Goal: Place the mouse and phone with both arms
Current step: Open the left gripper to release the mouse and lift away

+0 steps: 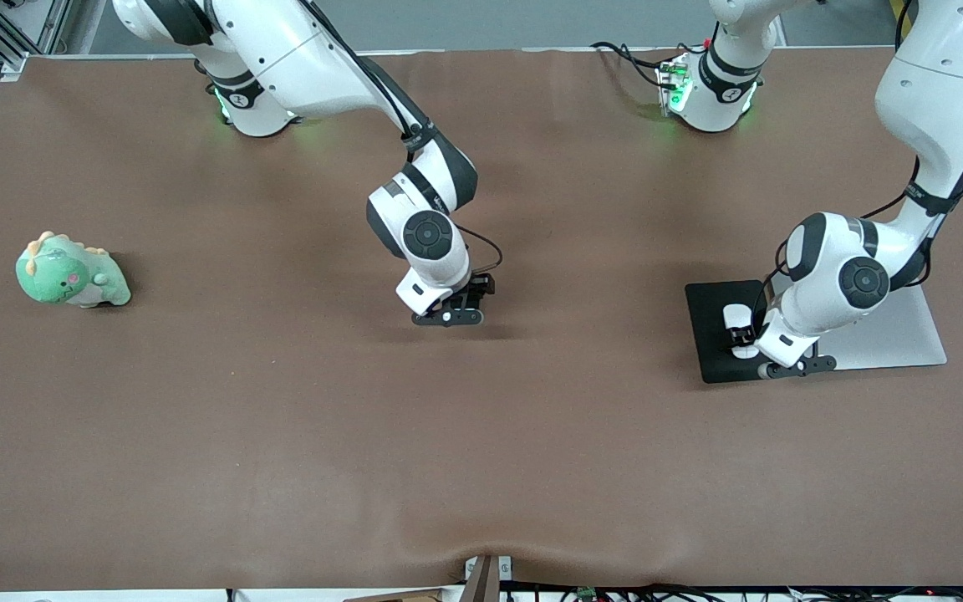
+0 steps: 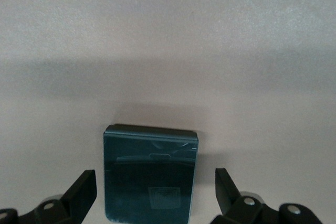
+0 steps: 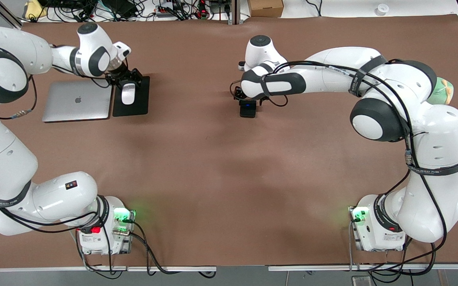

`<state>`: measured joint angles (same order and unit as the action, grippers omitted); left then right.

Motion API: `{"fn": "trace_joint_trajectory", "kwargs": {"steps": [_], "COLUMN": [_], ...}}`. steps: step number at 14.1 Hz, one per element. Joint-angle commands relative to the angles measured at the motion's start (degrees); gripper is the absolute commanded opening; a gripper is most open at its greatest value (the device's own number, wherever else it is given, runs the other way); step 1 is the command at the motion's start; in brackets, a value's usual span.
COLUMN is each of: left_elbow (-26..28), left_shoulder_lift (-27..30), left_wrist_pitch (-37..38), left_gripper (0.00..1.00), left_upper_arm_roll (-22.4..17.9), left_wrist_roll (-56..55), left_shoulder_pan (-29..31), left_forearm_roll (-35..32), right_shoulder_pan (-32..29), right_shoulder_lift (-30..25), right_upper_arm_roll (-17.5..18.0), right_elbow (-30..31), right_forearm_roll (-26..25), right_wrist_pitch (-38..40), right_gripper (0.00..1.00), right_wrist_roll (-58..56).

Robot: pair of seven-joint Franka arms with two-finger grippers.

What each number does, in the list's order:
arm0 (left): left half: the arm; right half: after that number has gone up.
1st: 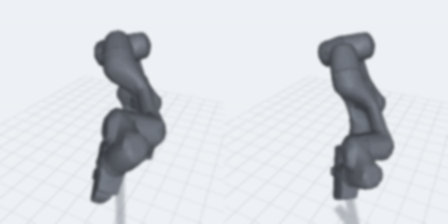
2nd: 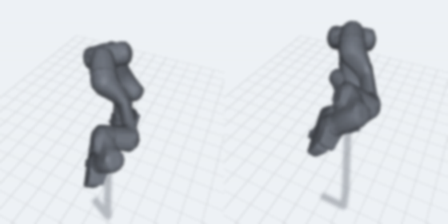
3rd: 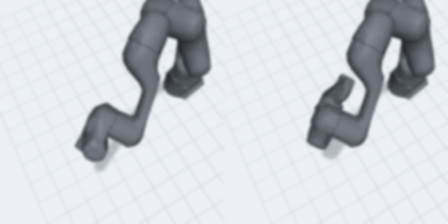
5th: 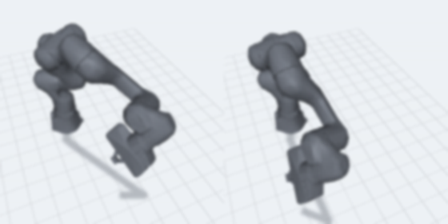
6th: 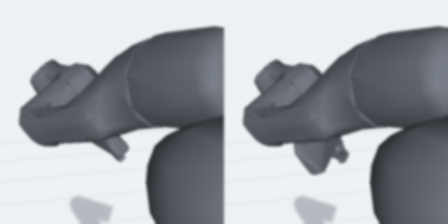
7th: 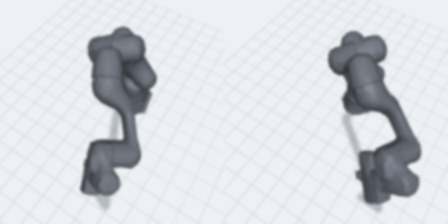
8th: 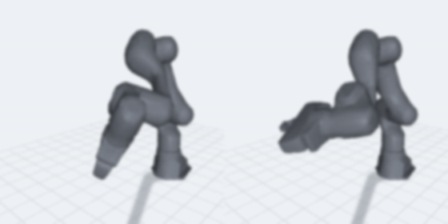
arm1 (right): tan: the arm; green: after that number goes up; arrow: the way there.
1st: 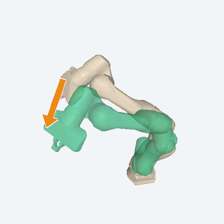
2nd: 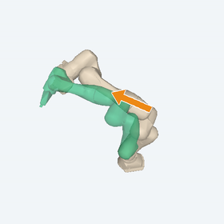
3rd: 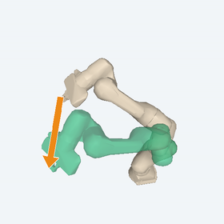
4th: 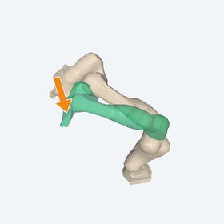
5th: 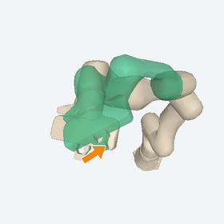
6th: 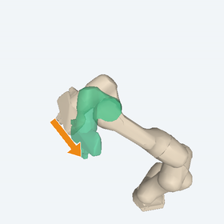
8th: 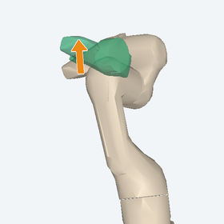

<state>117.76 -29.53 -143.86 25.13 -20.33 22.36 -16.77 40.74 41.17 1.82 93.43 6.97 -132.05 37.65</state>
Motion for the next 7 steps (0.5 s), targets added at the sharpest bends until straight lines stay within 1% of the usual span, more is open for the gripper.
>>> {"fn": "trace_joint_trajectory", "kwargs": {"steps": [1,2,4,5,7], "left_elbow": [-3.82,-8.11,-18.03,-22.00,-28.17], "left_shoulder_lift": [8.50,9.57,9.67,9.75,9.84], "left_wrist_pitch": [13.02,20.13,33.49,38.34,44.25], "left_gripper": [1.00,1.00,1.00,1.00,1.00], "left_upper_arm_roll": [2.72,4.03,5.62,6.24,8.08], "left_wrist_roll": [-0.85,-0.85,-0.33,0.20,0.55], "left_shoulder_pan": [-0.03,0.06,0.06,0.06,0.32], "left_forearm_roll": [0.51,0.69,0.95,1.04,0.95], "right_shoulder_pan": [0.22,0.22,0.22,0.22,0.22], "right_shoulder_lift": [0.93,1.37,1.89,2.16,2.69], "right_upper_arm_roll": [0.02,-0.06,-0.06,-0.06,-0.06], "right_elbow": [-1.85,-1.93,-1.93,-2.02,-2.02], "right_forearm_roll": [-1.52,-1.61,-1.61,-1.61,-1.61], "right_wrist_pitch": [0.30,-0.14,-1.63,-1.81,-2.69], "right_gripper": [1.00,1.00,1.00,1.00,1.00], "right_wrist_roll": [1.81,1.81,1.81,1.81,1.81]}}
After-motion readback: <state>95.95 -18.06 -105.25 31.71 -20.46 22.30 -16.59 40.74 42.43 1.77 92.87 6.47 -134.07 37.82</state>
